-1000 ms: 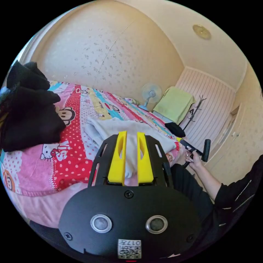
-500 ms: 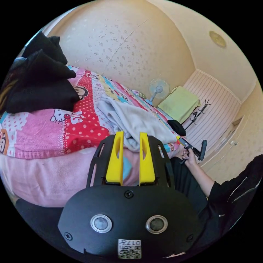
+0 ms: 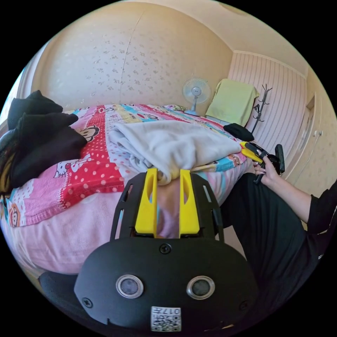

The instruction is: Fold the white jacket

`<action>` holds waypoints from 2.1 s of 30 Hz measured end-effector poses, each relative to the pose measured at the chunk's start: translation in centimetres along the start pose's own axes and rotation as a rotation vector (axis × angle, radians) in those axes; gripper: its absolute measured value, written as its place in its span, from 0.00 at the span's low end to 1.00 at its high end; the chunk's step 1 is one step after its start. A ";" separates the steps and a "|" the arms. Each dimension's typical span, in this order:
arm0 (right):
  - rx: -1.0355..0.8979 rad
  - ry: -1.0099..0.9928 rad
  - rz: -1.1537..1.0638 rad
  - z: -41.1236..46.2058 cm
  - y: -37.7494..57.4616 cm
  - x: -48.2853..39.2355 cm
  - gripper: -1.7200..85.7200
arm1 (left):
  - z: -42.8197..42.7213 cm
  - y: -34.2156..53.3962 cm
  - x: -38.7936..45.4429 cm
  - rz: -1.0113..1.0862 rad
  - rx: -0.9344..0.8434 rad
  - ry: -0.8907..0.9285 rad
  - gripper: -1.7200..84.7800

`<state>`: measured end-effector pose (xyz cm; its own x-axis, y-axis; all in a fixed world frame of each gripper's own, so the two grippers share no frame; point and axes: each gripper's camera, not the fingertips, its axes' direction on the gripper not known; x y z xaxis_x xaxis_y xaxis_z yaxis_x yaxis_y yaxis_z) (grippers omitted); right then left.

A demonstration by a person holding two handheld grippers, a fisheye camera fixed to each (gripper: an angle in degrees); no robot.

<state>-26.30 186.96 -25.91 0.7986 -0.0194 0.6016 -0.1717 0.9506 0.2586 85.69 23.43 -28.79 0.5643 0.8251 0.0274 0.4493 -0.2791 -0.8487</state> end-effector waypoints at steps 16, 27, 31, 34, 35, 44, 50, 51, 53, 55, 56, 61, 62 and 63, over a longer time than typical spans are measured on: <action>-0.078 -0.031 -0.040 -1.9 -6.1 1.1 0.05 | -2.4 -4.9 -6.7 -0.111 -0.122 0.210 0.08; -0.119 -0.260 0.296 -2.4 -4.5 10.7 0.06 | -2.3 -4.2 -12.5 -0.226 -0.181 0.447 0.09; -0.029 -0.363 0.258 -3.0 -3.6 11.3 0.06 | -6.9 -5.2 -15.5 -0.318 0.009 0.455 0.09; 0.077 -0.412 0.223 -4.4 -2.8 11.8 0.07 | -10.2 -6.9 -14.8 -0.284 0.230 0.436 0.09; 0.110 -0.431 0.225 -4.7 -2.5 12.0 0.08 | -10.4 -8.4 -13.9 -0.245 0.281 0.415 0.10; 0.193 -0.408 0.295 -5.2 -1.9 13.4 0.13 | 6.2 -23.6 -9.4 -0.082 -0.022 0.282 0.09; 0.147 -0.350 0.242 -4.3 -2.9 12.2 0.13 | 15.9 -21.7 -16.1 -0.404 -0.295 0.169 0.06; 0.131 -0.339 0.222 -4.0 -3.1 11.7 0.13 | 16.0 -21.7 -16.4 -0.414 -0.298 0.182 0.06; 0.099 -0.328 0.196 -3.4 -3.6 11.1 0.14 | 15.9 -21.6 -16.7 -0.418 -0.281 0.204 0.07; 0.053 -0.314 0.200 -2.4 -4.2 10.8 0.14 | 15.6 -21.6 -16.7 -0.414 -0.261 0.219 0.07; 0.043 -0.306 0.208 -2.2 -4.3 10.8 0.14 | 15.4 -21.6 -16.6 -0.410 -0.250 0.214 0.07; -0.014 -0.245 0.237 -1.0 -5.0 10.2 0.16 | 15.0 -21.9 -16.1 -0.387 -0.239 0.183 0.06; -0.017 -0.239 0.240 -0.9 -5.1 10.2 0.16 | 15.1 -21.9 -16.2 -0.389 -0.237 0.185 0.06; -0.015 -0.232 0.250 -0.8 -5.1 10.1 0.17 | 15.1 -21.9 -16.2 -0.391 -0.236 0.187 0.06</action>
<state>-16.83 182.14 -21.76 0.5796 0.1467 0.8016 -0.3362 0.9391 0.0712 56.27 23.53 -18.62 0.4271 0.7940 0.4326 0.7848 -0.0879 -0.6135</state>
